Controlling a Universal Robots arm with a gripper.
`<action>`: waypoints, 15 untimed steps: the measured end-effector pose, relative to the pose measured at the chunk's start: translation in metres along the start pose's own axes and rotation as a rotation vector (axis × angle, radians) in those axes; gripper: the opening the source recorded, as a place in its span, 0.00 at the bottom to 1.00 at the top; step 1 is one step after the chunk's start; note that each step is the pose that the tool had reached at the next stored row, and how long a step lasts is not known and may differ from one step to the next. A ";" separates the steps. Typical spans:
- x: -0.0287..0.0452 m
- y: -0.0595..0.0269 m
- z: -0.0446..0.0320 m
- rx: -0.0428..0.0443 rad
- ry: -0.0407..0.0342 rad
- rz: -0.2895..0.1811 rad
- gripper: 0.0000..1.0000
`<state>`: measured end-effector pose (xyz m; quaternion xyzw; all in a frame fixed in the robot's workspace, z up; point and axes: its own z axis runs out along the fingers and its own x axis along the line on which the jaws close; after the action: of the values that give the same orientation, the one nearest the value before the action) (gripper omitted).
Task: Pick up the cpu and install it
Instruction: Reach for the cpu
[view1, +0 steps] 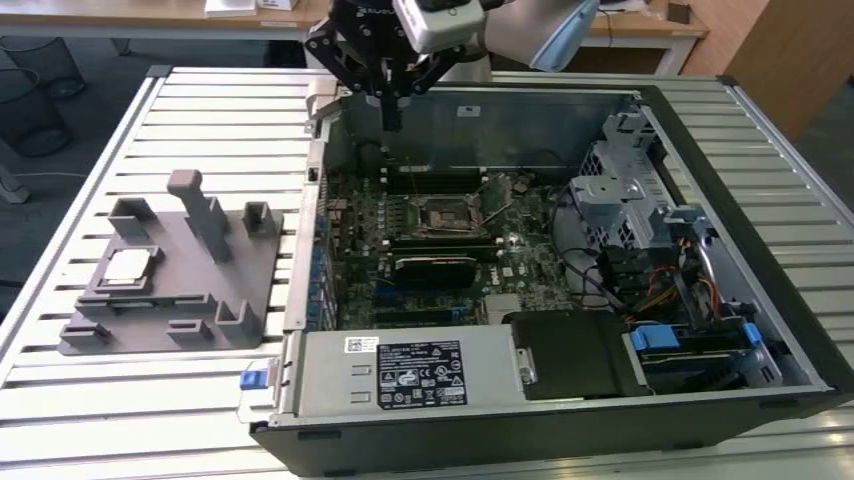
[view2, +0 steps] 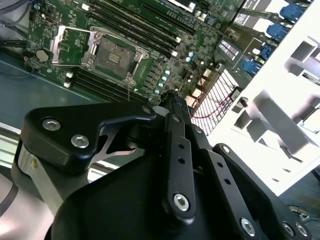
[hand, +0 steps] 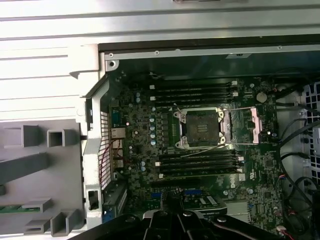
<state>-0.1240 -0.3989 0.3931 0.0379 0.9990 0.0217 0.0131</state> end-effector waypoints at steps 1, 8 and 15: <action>0.0003 0.0000 0.0000 0.0000 0.0000 0.000 0.11; 0.0031 -0.0002 0.0001 0.0000 0.0000 0.000 0.11; 0.0047 -0.0004 0.0001 0.0000 0.0000 0.000 0.11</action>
<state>-0.1288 -0.3989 0.3929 0.0379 0.9990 0.0217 0.0131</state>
